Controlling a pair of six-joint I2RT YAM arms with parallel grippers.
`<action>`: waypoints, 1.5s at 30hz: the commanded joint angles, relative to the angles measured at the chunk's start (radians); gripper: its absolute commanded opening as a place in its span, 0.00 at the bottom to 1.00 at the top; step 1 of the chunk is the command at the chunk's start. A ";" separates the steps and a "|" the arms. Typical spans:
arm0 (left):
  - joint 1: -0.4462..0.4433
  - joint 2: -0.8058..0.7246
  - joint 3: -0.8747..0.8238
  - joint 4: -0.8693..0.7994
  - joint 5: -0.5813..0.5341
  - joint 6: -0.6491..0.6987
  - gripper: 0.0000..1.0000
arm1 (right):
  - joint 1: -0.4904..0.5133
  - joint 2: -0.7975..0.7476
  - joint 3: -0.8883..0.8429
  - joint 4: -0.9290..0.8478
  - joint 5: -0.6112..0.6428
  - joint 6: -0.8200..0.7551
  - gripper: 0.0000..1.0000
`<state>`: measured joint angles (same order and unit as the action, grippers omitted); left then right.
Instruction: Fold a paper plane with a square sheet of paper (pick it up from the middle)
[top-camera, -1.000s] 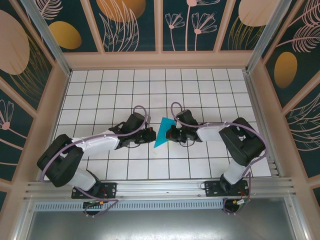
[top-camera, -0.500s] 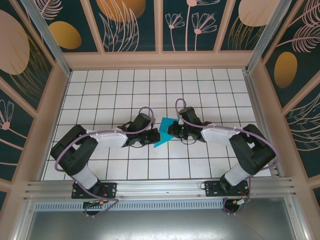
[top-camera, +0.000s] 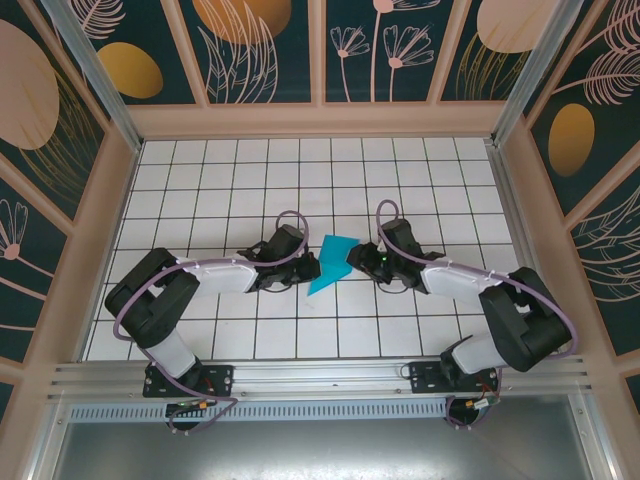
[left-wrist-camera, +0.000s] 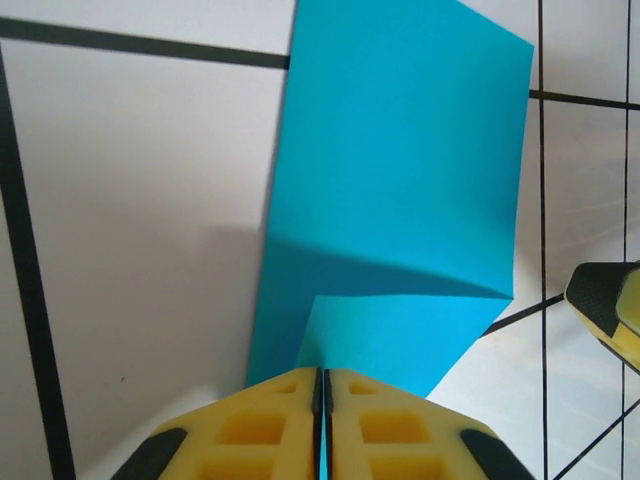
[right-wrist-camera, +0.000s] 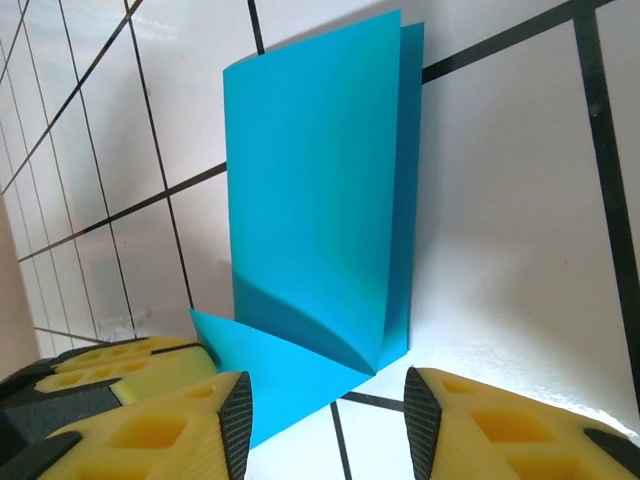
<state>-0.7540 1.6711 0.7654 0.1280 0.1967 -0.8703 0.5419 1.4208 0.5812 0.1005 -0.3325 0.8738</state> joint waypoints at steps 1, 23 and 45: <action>-0.005 -0.020 0.029 0.031 -0.038 -0.005 0.15 | -0.017 0.008 0.007 0.033 -0.069 -0.005 0.47; -0.005 0.010 0.057 0.027 -0.055 0.025 0.15 | -0.014 0.126 0.038 0.090 -0.180 -0.072 0.47; -0.005 0.027 0.068 0.004 -0.141 0.028 0.15 | -0.023 0.209 -0.036 0.404 -0.330 0.013 0.43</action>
<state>-0.7540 1.6844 0.8143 0.1307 0.0925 -0.8639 0.5282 1.6077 0.5659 0.4145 -0.6422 0.8444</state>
